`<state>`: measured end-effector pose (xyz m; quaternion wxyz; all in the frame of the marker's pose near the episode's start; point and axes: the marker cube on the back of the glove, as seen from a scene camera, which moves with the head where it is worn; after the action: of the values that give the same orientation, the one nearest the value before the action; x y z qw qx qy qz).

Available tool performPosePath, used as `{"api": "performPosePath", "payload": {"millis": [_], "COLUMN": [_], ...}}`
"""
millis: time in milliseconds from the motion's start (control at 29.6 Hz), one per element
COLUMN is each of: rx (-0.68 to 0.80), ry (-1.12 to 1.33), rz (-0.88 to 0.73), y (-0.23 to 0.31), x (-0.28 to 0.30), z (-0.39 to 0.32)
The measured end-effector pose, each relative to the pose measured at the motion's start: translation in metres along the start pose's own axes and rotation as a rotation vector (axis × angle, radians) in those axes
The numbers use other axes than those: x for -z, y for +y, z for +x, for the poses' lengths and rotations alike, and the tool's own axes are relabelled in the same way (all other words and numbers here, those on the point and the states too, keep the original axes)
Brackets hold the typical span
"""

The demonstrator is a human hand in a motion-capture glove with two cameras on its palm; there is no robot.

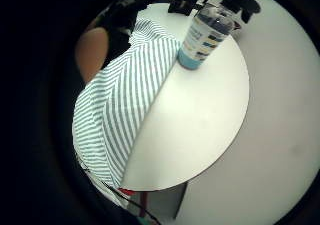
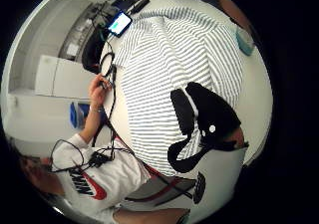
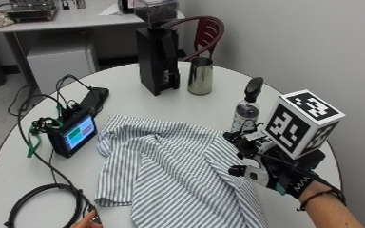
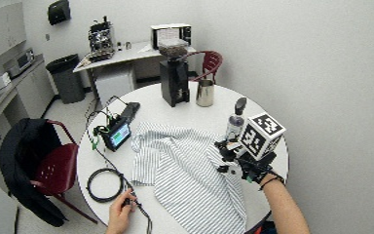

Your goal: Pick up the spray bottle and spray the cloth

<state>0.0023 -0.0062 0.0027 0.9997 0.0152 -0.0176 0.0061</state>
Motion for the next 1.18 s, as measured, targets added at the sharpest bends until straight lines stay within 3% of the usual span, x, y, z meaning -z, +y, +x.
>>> {"api": "performPosePath", "payload": {"millis": [304,643,812,1184], "rx": [-0.158,-0.345,-0.375,-0.562], "ry": [-0.29,-0.622,-0.653,-0.644], "rz": [0.161,0.139,0.131,0.296], "y": [-0.041,-0.081,-0.104,-0.044], "x": [-0.026,-0.083,-0.096,-0.068], "z": [0.003,0.024,0.024,0.112]}}
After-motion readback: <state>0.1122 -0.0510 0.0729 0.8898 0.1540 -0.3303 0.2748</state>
